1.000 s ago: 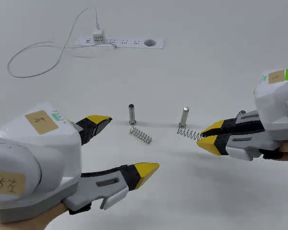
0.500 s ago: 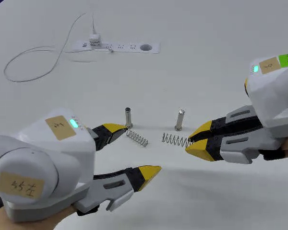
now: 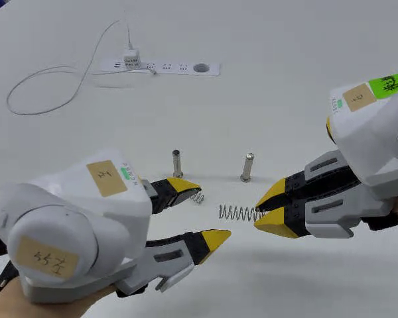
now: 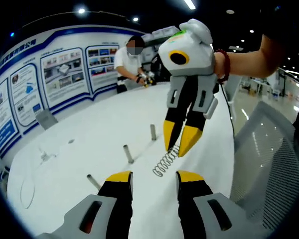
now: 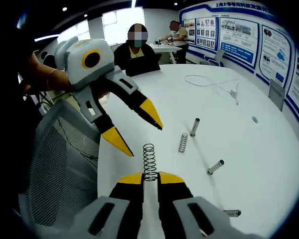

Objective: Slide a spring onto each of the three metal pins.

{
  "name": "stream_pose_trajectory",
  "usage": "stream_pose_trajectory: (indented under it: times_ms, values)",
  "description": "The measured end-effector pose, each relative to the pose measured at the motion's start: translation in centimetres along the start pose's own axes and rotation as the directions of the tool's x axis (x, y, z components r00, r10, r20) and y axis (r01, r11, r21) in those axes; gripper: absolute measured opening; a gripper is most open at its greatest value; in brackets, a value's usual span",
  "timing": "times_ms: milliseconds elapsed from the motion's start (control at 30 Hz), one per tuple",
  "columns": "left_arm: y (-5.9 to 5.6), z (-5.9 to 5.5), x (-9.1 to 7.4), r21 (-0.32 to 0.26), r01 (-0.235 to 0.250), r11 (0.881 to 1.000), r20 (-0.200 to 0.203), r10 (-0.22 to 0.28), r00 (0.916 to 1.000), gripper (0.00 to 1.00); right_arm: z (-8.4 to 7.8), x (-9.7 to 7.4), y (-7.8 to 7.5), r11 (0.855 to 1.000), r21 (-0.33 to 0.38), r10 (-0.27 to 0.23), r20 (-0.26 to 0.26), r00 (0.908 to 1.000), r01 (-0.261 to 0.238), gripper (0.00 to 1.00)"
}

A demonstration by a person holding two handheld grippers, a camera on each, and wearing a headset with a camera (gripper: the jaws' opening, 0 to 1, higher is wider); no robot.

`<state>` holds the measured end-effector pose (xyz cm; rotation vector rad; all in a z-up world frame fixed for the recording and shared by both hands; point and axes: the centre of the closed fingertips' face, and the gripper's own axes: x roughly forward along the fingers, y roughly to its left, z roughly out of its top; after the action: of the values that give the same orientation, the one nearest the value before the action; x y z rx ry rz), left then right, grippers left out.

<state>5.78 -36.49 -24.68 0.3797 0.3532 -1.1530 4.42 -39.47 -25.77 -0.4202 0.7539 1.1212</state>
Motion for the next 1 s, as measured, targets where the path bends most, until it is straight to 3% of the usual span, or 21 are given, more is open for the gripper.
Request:
stream_pose_trajectory:
  times_ms: [433,1000]
  values:
    - [-1.5,-0.2,0.7,0.055,0.063,0.997,-0.034,-0.061,0.9976,0.24,0.3,0.2,0.9,0.999,-0.028,0.04,-0.009,0.9992,-0.04,0.11]
    - [-2.1,-0.3,1.1,0.115,0.097,0.989,-0.06,-0.09,0.9941,0.16,0.5,0.5,1.4,0.996,-0.046,0.07,-0.02,0.9973,-0.071,0.11]
